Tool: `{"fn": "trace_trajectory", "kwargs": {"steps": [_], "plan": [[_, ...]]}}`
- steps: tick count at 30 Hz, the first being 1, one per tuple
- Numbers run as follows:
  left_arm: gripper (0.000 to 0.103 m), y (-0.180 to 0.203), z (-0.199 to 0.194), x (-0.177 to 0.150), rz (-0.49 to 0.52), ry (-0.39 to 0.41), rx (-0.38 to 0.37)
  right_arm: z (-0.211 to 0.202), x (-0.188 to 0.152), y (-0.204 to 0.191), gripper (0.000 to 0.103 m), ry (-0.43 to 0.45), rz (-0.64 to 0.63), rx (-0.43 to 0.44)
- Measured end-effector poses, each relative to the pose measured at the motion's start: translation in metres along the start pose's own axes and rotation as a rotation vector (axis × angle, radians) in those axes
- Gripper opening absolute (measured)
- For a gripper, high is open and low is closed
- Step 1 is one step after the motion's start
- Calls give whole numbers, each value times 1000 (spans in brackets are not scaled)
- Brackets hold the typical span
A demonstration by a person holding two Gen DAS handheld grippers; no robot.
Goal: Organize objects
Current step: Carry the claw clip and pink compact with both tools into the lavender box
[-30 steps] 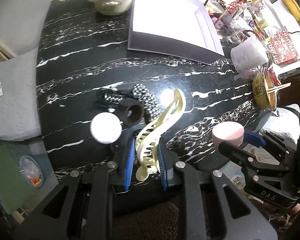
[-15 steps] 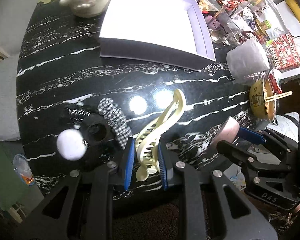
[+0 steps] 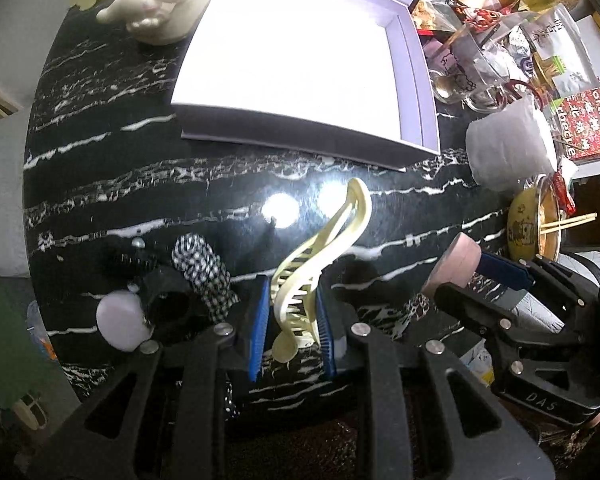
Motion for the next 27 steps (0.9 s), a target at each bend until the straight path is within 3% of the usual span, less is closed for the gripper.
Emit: {"fn": "trace_trajectory", "kwargs": {"steps": [27], "plan": [[21, 3, 13, 107, 35, 17, 40, 19, 117, 35, 51, 68, -14, 7]]}}
Point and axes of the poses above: each gripper's, at about its wrist camera, not at the fingertips, and z roughly the way its jaws point, y to its right, x to its top, the point moved 10 cm from there along z, roughly the way its jaws point, and after that the axes turned 3 degrees about -x, right-handed, at the moved point
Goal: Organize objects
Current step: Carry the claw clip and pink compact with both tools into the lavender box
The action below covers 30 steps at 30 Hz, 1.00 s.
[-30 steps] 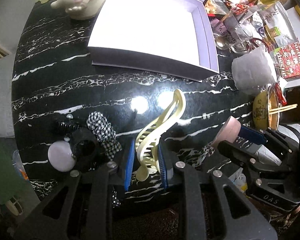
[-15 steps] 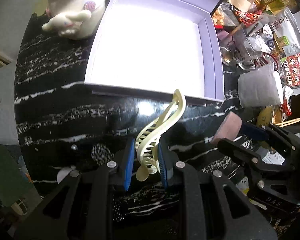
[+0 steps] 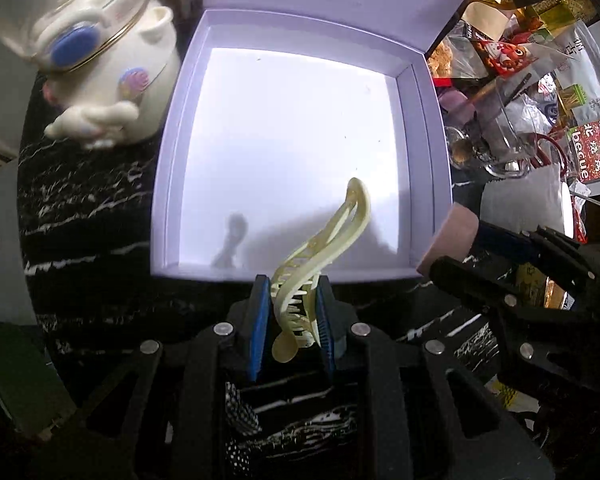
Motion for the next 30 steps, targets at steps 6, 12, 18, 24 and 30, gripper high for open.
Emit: {"fn": "trace_trajectory", "kwargs": {"steps": [6, 12, 18, 24, 30], "plan": [[21, -3, 13, 21, 24, 2, 4, 13, 23, 7, 51, 22, -18, -21], [21, -2, 13, 44, 59, 26, 9, 26, 42, 15, 51, 31, -7, -18], [21, -5, 19, 69, 76, 52, 12, 35, 62, 27, 51, 52, 11, -24], [21, -11, 26, 94, 98, 78, 41, 47, 80, 35, 51, 69, 8, -42], [21, -14, 36, 113, 142, 85, 51, 61, 92, 40, 51, 72, -10, -51]]}}
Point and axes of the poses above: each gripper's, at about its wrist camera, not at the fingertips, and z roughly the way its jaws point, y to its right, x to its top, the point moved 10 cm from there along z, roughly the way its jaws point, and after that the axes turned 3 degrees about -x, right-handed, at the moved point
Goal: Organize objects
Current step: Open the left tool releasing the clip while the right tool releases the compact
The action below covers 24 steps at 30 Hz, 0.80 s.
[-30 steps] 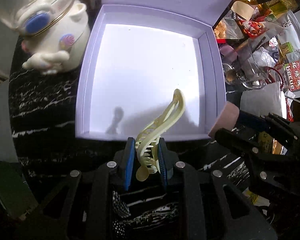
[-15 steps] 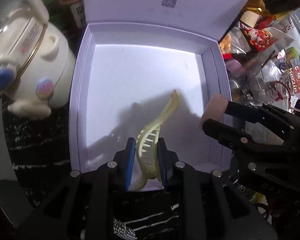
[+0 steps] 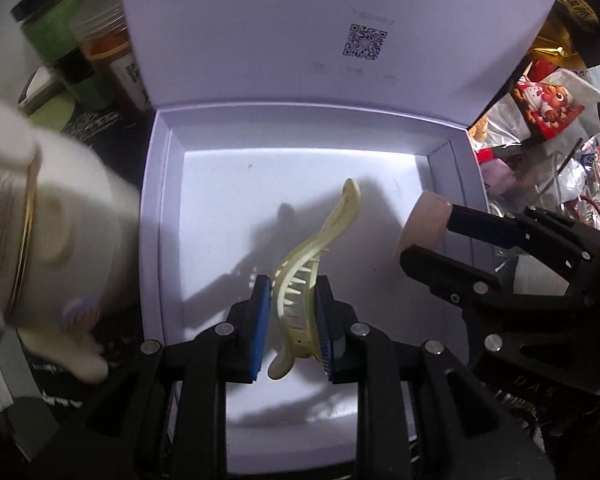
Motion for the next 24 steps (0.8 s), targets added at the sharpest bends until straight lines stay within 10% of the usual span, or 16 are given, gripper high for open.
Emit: {"fn": "trace_trajectory", "kwargs": {"steps": [24], "plan": [[21, -36, 33, 38, 6, 20, 34, 17, 27, 5, 49, 36, -60, -89]]}}
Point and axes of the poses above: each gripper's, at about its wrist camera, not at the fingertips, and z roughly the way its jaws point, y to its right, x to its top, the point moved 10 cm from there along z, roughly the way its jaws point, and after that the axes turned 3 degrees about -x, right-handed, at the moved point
